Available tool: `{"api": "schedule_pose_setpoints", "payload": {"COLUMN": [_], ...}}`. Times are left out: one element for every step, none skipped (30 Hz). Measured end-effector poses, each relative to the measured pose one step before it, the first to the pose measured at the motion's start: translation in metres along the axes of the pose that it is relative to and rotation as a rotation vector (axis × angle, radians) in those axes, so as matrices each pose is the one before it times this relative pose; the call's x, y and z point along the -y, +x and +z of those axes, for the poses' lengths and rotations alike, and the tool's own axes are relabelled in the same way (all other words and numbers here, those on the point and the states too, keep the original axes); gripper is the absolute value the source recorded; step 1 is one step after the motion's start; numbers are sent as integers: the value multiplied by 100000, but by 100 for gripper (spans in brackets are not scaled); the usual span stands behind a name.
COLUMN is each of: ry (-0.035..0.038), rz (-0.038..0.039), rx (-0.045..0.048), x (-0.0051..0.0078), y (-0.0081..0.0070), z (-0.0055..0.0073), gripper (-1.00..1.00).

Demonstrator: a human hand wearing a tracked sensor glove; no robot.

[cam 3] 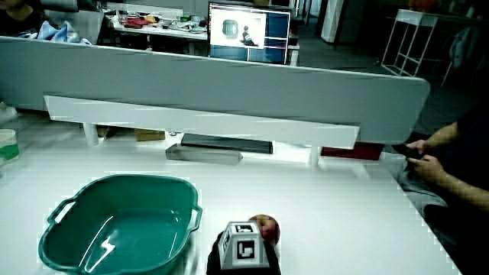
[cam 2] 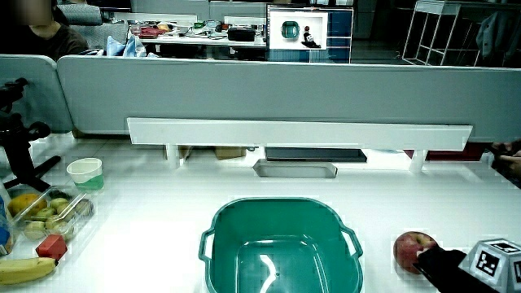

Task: Pick apple from desk

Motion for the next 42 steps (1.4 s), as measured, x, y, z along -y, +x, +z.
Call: {"api": "schedule_pose_setpoints", "payload": {"ry": [3821,-58,102,-293,-2324,3775,-977,-1723,1427,270,-1945,1558,-1533,-639,-1470,-301,1747,-721,-1165,686,-1164,293,-1621,-718,909,-1108,-918,-1394,291,7,317,-1129,763,-1277,-16,257,-1405,706,-854,-1219,-736,-443], "rz": [1127,-1379,-1208,-345,-647,-1338,164,-1775,-1784,603,-1222,-927,-1508,70,-420,-221,-454,-764,-1413,-628,-460,-887,173,-273,-2248,109,-727,575,222,-472,113,-1150,-401,-489,-738,-302,-771,-1242,270,204,-1603,1005], "rx": [3316,-1934,-423,-1199,-2451,2446,-1546,-1519,780,-986,-2374,1777,-1575,-1413,-1362,-306,1225,-628,-1531,856,-1649,89,-1334,-619,516,-415,-1078,-1368,-772,-238,-508,-119,-252,-851,66,218,-320,562,-997,-178,651,-1039], "x": [47,-268,-265,-267,-420,-180,-291,-371,-477,-220,-386,-409,-435,-316,-299,-250,-377,-377,-440,-370,-457,-393,-348,-257,-512,-359,-455,-209,-25,-344,-171,-265,-251,-266,-173,-368,-328,-440,-165,-194,-485,-24], "y": [-62,349,257,246,425,200,261,375,462,160,320,271,305,157,148,123,237,215,305,196,285,217,127,72,347,148,278,86,-5,310,152,202,180,136,40,145,135,222,4,-28,203,-85], "z": [738,171,240,250,-143,282,211,21,-77,368,98,25,14,149,109,138,9,61,-41,73,-45,48,77,164,-74,13,-78,85,143,-152,25,-57,-20,-41,41,-81,-78,-121,57,44,-143,92], "gripper": [0,0,0,0,0,0,0,0,0,0,0,0,0,0,0,0,0,0,0,0,0,0,0,0,0,0,0,0,0,0,0,0,0,0,0,0,0,0,0,0,0,0]}}
